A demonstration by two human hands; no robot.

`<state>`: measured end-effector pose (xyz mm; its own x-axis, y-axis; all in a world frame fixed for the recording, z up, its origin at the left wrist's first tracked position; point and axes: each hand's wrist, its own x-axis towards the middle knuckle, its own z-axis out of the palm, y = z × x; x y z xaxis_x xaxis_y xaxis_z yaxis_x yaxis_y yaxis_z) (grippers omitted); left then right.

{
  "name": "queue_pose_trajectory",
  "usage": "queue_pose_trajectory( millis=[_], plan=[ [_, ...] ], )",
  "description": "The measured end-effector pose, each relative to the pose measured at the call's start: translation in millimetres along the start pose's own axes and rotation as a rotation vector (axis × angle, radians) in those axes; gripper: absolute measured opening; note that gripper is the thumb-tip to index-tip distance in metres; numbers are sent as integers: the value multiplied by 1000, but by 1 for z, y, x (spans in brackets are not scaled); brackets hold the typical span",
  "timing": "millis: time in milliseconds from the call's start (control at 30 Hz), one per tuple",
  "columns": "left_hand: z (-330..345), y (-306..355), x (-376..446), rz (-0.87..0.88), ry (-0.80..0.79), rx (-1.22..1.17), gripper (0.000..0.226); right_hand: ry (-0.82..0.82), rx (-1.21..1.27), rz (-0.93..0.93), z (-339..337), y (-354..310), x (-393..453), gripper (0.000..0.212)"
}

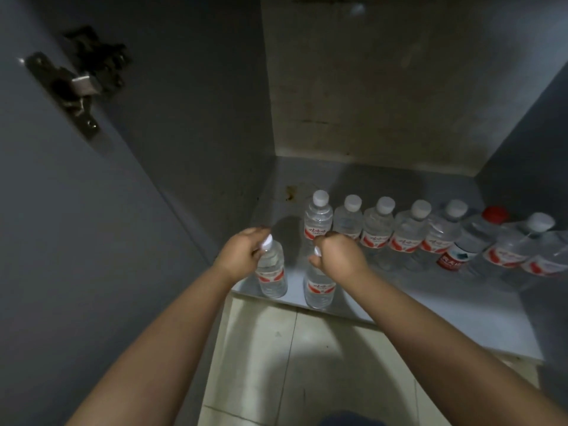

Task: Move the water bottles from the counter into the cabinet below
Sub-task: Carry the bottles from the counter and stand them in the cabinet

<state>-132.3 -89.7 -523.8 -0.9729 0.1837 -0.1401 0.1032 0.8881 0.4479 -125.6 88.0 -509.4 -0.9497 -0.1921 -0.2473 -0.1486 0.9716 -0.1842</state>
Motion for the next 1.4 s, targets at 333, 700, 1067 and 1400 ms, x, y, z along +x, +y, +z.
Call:
queue_pose_trajectory(
  millis=[333, 700, 1067, 1400],
  plan=[
    [0, 29, -1, -398, 166, 299, 54, 10, -9, 5, 0, 2, -5, 36],
    [-21, 1, -9, -154, -57, 329, 31, -90, 39, -3, -9, -8, 4, 23],
    [-12, -6, -13, -169, -52, 446, 51, -17, 114, -47, -9, -47, 67, 31],
    [1, 10, -10, -49, -56, 480, 54, 129, 128, 31, -18, -44, 100, 30]
  ],
)
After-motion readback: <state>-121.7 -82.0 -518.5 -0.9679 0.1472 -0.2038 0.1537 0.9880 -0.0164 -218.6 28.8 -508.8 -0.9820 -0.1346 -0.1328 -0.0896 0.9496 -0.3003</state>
